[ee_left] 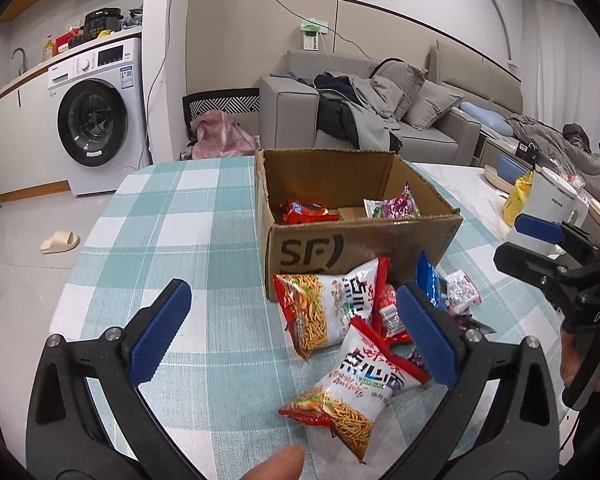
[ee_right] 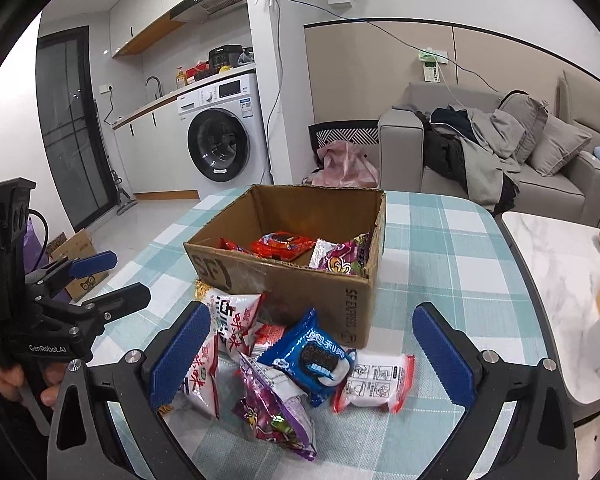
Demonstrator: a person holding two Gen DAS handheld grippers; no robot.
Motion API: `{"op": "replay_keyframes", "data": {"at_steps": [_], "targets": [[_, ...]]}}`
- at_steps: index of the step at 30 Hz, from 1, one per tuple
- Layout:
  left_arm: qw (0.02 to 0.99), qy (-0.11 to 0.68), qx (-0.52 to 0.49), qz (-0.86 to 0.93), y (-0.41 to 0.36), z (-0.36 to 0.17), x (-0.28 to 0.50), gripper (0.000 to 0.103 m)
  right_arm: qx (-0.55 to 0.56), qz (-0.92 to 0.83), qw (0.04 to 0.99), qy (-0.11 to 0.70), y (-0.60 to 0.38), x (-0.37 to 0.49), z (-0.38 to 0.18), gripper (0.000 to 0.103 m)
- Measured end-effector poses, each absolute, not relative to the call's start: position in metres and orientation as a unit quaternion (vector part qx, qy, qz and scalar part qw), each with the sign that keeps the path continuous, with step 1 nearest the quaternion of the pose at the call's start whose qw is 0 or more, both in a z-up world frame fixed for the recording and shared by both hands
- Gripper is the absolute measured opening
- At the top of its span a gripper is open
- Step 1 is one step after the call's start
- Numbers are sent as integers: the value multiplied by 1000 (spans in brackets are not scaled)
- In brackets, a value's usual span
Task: Organize snacks
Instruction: 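Move both tools back toward the remaining snacks beside the box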
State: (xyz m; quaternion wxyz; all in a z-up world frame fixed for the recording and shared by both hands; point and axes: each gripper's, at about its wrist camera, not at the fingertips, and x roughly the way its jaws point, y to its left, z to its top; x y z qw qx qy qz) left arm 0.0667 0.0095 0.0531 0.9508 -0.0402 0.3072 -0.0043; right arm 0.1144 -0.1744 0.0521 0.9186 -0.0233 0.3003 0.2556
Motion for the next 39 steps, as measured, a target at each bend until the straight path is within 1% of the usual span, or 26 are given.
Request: {"op": "replay_keyframes", "data": {"at_steps": [10,21,27,30,35,39], "targets": [[947,319,-39,-2,5,39,62,102,-19,248,916,314,-183,106,40,103],[933,358,-44,-11,0,8,65,102,-3,246,898,365,-191,107,9,103],[926,374,-46,-21,-4,-6,62,102,-6,259,884,389,-179,107,-12,103],[920,389,-45,-28,-7,-13,62,102,-4,271,873,405,-172,108,-20,102],[916,395,-57,-38,-5,-16,59,102,-13,284,868,407,-161,107,-25,101],[916,395,-55,-47,-6,-18,55,102,-13,284,867,409,-158,109,-30,98]]}}
